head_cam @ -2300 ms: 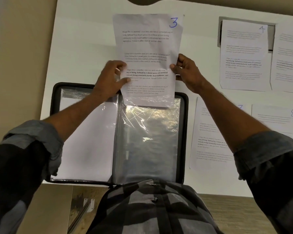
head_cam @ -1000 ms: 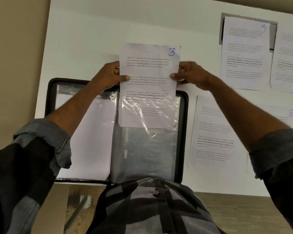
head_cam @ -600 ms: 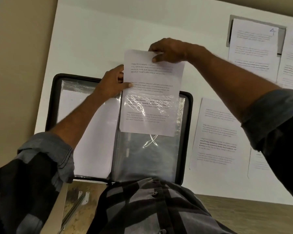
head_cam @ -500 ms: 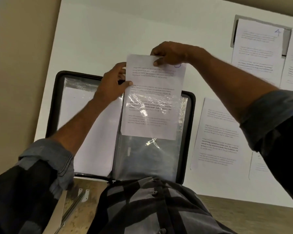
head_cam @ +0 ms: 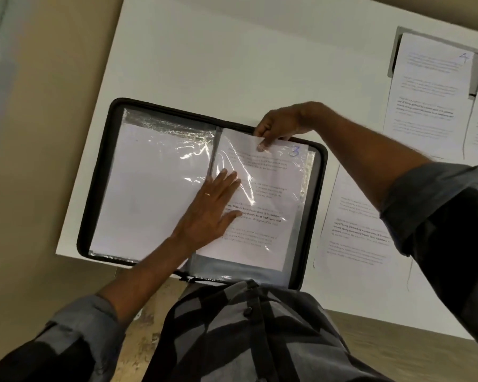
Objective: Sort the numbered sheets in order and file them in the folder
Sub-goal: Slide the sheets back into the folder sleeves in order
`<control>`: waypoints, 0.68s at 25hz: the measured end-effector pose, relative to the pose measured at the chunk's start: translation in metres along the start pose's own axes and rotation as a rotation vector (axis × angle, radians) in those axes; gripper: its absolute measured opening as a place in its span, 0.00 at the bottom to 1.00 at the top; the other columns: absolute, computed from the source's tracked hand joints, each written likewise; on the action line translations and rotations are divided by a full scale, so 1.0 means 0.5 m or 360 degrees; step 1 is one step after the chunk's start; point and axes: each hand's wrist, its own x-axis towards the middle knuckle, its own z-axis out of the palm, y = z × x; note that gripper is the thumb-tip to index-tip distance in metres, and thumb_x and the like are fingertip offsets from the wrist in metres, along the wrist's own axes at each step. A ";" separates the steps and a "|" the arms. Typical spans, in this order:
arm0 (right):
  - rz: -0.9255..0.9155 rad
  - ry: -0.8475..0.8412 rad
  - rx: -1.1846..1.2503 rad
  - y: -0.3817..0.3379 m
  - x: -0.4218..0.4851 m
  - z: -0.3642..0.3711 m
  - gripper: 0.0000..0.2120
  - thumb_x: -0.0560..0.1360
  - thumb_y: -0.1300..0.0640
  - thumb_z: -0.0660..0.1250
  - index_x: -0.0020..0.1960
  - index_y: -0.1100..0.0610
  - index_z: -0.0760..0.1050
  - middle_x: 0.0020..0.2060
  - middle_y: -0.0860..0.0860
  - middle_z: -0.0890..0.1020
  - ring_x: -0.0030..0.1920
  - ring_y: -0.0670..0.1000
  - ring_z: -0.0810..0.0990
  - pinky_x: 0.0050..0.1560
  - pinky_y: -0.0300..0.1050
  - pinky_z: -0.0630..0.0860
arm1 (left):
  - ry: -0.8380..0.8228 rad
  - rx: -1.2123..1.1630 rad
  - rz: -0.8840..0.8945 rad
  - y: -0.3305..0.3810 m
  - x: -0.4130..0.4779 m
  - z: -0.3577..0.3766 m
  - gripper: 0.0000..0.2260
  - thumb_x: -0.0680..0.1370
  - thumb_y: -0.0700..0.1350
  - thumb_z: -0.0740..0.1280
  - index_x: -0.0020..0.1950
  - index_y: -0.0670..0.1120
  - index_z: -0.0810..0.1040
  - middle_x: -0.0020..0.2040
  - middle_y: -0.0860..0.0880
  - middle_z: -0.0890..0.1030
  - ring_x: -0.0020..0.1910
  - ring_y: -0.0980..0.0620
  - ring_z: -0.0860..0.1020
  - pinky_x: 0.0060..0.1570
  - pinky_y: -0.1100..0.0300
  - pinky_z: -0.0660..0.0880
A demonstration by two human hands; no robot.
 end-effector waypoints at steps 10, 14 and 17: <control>0.0049 0.0320 -0.0180 0.000 -0.016 0.076 0.09 0.75 0.56 0.75 0.54 0.58 0.84 0.41 0.56 0.78 0.41 0.54 0.71 0.42 0.43 0.70 | -0.0034 0.0284 0.0022 0.039 -0.076 0.068 0.35 0.84 0.60 0.61 0.83 0.40 0.55 0.83 0.42 0.52 0.83 0.44 0.48 0.79 0.38 0.53; -0.0115 0.0975 -0.0563 0.003 -0.079 0.126 0.13 0.82 0.53 0.66 0.64 0.53 0.81 0.55 0.49 0.84 0.56 0.50 0.81 0.60 0.46 0.75 | -0.0195 0.0289 0.0092 0.097 -0.085 0.110 0.40 0.82 0.66 0.56 0.84 0.43 0.48 0.84 0.44 0.45 0.83 0.45 0.42 0.79 0.37 0.49; -0.0255 0.1522 -0.0376 0.043 -0.126 0.225 0.17 0.84 0.52 0.60 0.70 0.53 0.77 0.66 0.49 0.81 0.65 0.50 0.79 0.68 0.47 0.74 | -0.0320 0.0291 -0.0038 0.138 -0.078 0.143 0.44 0.80 0.70 0.55 0.84 0.45 0.41 0.83 0.46 0.37 0.82 0.45 0.35 0.78 0.35 0.40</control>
